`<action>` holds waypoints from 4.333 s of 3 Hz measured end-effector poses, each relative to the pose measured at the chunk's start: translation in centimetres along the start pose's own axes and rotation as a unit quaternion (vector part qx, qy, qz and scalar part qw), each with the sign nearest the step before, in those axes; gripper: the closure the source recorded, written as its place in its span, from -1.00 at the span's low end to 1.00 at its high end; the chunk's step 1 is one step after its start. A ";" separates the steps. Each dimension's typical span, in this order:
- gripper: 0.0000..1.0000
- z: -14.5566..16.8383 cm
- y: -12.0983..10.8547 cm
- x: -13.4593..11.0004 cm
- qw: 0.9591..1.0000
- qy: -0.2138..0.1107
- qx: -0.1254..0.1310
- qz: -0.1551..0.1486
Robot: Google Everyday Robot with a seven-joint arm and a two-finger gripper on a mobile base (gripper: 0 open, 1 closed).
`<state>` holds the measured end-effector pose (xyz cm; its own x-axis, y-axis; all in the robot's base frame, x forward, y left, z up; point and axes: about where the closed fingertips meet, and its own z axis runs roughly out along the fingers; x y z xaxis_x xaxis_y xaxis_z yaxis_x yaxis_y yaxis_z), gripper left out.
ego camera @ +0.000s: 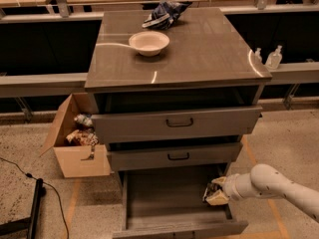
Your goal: Place rxbar chocolate into bottom drawer
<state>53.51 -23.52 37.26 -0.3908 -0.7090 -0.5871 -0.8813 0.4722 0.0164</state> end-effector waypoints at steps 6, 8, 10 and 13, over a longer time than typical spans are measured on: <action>0.65 26.9 0.2 -4.3 0.998 -0.048 -0.028 -0.012; -0.28 29.8 1.1 -3.0 0.998 -0.025 -0.051 0.000; -1.00 28.9 1.3 -1.5 0.998 -0.012 -0.050 0.018; 0.28 15.5 -4.3 4.4 0.993 0.030 0.086 0.075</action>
Offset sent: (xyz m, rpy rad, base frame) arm 0.0603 0.1013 -0.1166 0.0865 -0.1270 -0.0728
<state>59.72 -20.55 22.10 -0.5331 -0.6518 -0.5394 -0.7559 0.6534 -0.0425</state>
